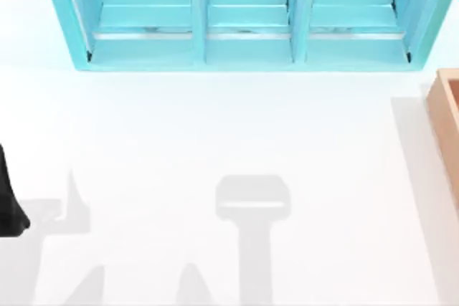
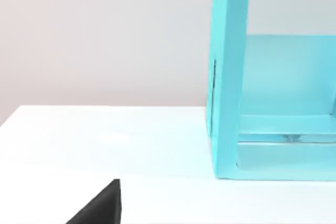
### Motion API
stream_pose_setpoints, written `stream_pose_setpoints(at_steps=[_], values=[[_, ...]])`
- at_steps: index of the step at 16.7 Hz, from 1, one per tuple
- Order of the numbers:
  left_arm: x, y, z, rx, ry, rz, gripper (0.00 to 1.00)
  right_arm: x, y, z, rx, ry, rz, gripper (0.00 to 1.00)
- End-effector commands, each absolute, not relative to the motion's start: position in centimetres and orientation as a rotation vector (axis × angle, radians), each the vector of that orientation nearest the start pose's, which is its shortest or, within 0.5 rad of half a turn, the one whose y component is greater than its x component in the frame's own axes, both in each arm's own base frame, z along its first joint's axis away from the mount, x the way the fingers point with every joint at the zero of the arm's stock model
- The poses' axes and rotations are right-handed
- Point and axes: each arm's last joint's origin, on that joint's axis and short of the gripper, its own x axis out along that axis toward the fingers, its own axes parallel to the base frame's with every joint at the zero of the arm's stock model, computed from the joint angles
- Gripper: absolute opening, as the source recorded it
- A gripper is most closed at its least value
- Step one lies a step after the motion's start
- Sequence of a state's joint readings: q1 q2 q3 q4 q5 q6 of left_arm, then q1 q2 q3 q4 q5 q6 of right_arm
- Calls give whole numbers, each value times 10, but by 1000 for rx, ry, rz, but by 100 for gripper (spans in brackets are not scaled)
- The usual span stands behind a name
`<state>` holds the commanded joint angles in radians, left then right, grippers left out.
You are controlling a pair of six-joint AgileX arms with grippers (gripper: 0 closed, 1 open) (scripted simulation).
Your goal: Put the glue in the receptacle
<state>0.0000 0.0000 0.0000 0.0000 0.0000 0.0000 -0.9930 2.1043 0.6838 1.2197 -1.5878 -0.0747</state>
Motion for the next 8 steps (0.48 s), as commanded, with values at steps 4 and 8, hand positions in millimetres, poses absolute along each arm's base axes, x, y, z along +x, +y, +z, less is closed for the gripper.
stream_pose_setpoints(at_steps=[4, 8], values=[[106, -1, 160, 0, 0, 0, 100, 205, -251, 90, 68, 33, 611, 0], [106, -1, 160, 0, 0, 0, 100, 216, -241, 134, -98, -13, 607, 0]])
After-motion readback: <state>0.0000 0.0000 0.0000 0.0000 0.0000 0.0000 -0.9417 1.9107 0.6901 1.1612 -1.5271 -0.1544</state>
